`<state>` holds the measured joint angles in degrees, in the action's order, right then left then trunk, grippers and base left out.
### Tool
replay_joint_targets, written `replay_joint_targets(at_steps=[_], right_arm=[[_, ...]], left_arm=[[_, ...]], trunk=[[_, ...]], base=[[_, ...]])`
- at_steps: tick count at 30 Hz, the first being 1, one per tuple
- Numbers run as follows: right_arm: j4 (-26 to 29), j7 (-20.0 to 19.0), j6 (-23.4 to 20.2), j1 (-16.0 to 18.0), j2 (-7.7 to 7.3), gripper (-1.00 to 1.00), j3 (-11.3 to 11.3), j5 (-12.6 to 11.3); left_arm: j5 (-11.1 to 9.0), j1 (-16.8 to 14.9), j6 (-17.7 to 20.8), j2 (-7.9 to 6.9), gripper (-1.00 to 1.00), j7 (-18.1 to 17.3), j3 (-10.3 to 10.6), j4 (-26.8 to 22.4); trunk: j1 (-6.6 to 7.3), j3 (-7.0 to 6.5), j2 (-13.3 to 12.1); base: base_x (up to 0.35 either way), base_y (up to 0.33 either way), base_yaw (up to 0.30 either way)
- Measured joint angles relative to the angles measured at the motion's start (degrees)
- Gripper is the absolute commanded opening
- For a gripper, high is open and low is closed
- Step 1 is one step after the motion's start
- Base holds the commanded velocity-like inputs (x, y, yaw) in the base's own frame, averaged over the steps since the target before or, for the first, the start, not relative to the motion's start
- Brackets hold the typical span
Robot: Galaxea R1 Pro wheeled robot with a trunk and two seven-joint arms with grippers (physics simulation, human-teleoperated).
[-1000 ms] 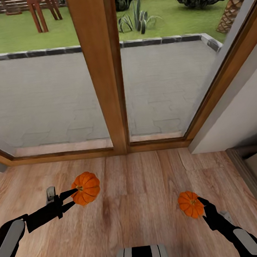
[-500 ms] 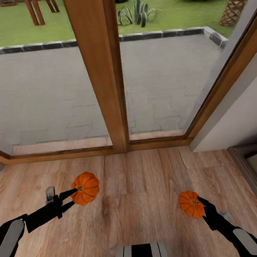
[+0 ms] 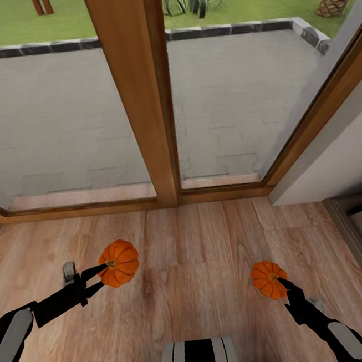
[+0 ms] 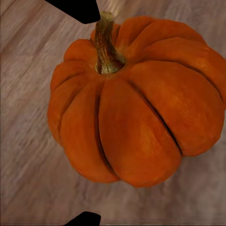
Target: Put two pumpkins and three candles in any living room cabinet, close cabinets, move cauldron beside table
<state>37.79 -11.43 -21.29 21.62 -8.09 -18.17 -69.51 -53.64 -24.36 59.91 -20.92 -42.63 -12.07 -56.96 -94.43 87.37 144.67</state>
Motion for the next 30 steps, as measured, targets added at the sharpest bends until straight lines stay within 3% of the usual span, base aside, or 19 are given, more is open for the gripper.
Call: replay_joint_targets(at_steps=[4,6,11,17,30], right_arm=[[0.00,0.00,0.02,0.00,0.05,1.00,0.04,0.00],[0.00,0.00,0.02,0.00,0.12,1.00,0.06,0.03],[0.00,0.00,0.09,0.00,0.17,1.00,0.07,0.08],[0.00,0.00,0.10,0.00,0.18,1.00,0.07,0.08],[0.00,0.00,0.11,0.00,0.18,1.00,0.07,0.08]], left_arm=[[-0.05,1.41,0.09,-1.42,-1.00,-10.72,0.36,-0.81],[-0.20,2.73,0.09,-3.03,-1.00,-16.98,1.42,-3.01],[0.05,7.49,0.09,-5.98,-1.00,-25.27,2.15,-10.97],[0.13,9.06,0.09,-6.86,-1.00,-27.82,2.20,-13.82],[0.27,9.46,0.00,-6.95,-1.00,-28.19,2.14,-14.41]], trunk=[[-0.10,0.89,0.05],[-0.15,1.33,0.08],[-0.28,2.44,0.15],[-0.28,2.44,0.15],[-0.28,2.44,0.15]], base=[[0.000,0.000,0.000],[0.000,0.000,0.000],[0.000,0.000,0.000],[0.000,0.000,0.000],[0.075,0.000,0.000]])
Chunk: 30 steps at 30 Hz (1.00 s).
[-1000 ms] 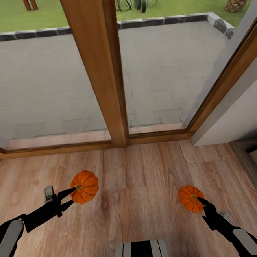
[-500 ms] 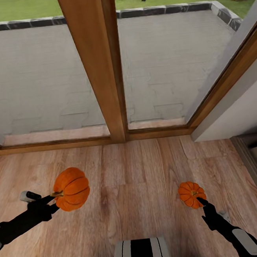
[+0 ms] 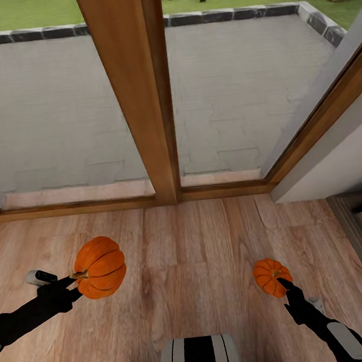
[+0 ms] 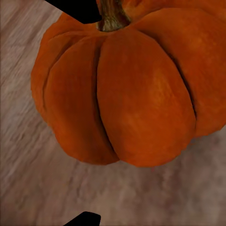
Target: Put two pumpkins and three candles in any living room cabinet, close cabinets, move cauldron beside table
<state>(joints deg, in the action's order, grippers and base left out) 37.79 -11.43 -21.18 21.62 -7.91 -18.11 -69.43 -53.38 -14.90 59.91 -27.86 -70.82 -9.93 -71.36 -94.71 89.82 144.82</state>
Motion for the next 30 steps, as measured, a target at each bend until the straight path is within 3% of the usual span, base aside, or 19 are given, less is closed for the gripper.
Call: replay_joint_targets(at_steps=[5,30], right_arm=[[0.00,0.00,0.00,0.00,-0.08,1.00,0.00,0.01],[0.04,-0.19,-0.03,0.00,-0.10,1.00,-0.05,-0.31]], left_arm=[[0.05,-0.01,-0.07,0.00,-1.00,0.01,0.00,0.00],[0.00,0.06,-0.01,0.00,-1.00,0.00,-0.10,0.08]], trunk=[[-0.08,0.66,0.04],[-0.07,0.66,0.04]], base=[[0.000,0.000,0.000],[0.044,0.021,0.000]])
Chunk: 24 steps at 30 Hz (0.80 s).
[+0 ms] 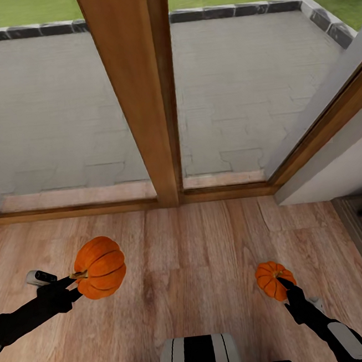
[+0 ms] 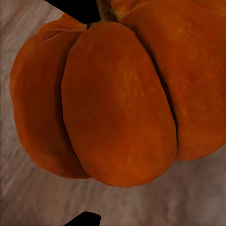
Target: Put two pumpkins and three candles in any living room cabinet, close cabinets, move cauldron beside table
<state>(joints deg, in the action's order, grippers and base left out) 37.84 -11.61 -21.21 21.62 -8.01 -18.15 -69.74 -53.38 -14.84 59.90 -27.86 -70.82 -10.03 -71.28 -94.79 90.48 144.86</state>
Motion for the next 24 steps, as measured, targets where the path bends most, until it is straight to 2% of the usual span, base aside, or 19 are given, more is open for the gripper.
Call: replay_joint_targets(at_steps=[11,12,24], right_arm=[[0.00,0.01,0.00,0.00,0.01,1.00,0.00,-0.01],[0.00,0.01,0.00,0.00,0.01,-1.00,0.00,0.00],[-0.04,0.15,0.08,0.00,0.08,-1.00,0.03,0.35]], left_arm=[[-0.05,0.00,0.00,0.00,-1.00,0.00,0.04,0.02],[-0.07,0.00,0.00,0.00,-1.00,0.00,0.06,0.04],[-0.05,0.00,-0.02,0.00,-1.00,0.01,0.05,0.09]], trunk=[[0.00,0.00,0.00],[0.00,0.00,0.00],[0.02,-0.22,-0.01]], base=[[0.000,0.000,0.000],[0.000,0.000,0.000],[0.000,0.000,0.000]])
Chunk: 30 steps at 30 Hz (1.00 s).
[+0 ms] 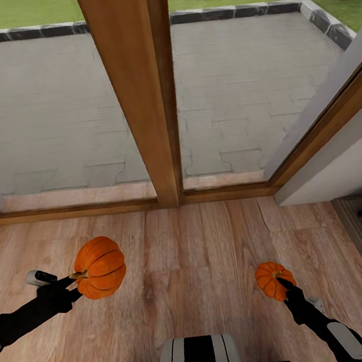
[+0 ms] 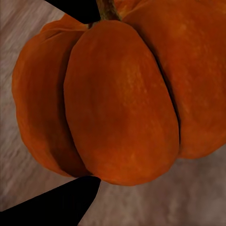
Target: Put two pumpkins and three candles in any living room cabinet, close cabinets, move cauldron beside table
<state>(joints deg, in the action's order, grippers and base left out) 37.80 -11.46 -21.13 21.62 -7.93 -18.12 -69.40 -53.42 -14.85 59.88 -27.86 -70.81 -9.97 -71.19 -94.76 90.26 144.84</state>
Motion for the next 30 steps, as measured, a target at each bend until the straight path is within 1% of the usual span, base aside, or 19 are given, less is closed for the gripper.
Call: replay_joint_targets(at_steps=[11,13,24,30], right_arm=[[0.00,0.00,0.04,0.00,0.01,-1.00,-0.01,-0.01],[0.02,0.01,0.03,0.00,0.02,-1.00,0.01,-0.10],[-0.03,0.02,0.04,-0.01,0.02,-1.00,0.02,0.01],[0.01,0.00,0.03,0.00,0.02,-1.00,0.02,-0.11]], left_arm=[[0.01,0.00,0.02,0.00,-1.00,0.00,0.00,0.00],[-0.12,-0.01,0.10,0.00,-1.00,-0.01,0.00,0.00],[0.04,-0.01,0.01,0.00,-1.00,0.00,0.00,0.08],[-0.04,-0.01,0.08,0.00,-1.00,-0.01,0.00,0.09]], trunk=[[0.00,0.00,0.00],[0.05,-0.44,-0.02],[0.05,-0.44,-0.03],[0.21,-1.77,-0.10]], base=[[0.000,0.000,0.000],[0.000,0.000,0.000],[0.000,0.000,0.000],[0.000,0.000,0.000]])
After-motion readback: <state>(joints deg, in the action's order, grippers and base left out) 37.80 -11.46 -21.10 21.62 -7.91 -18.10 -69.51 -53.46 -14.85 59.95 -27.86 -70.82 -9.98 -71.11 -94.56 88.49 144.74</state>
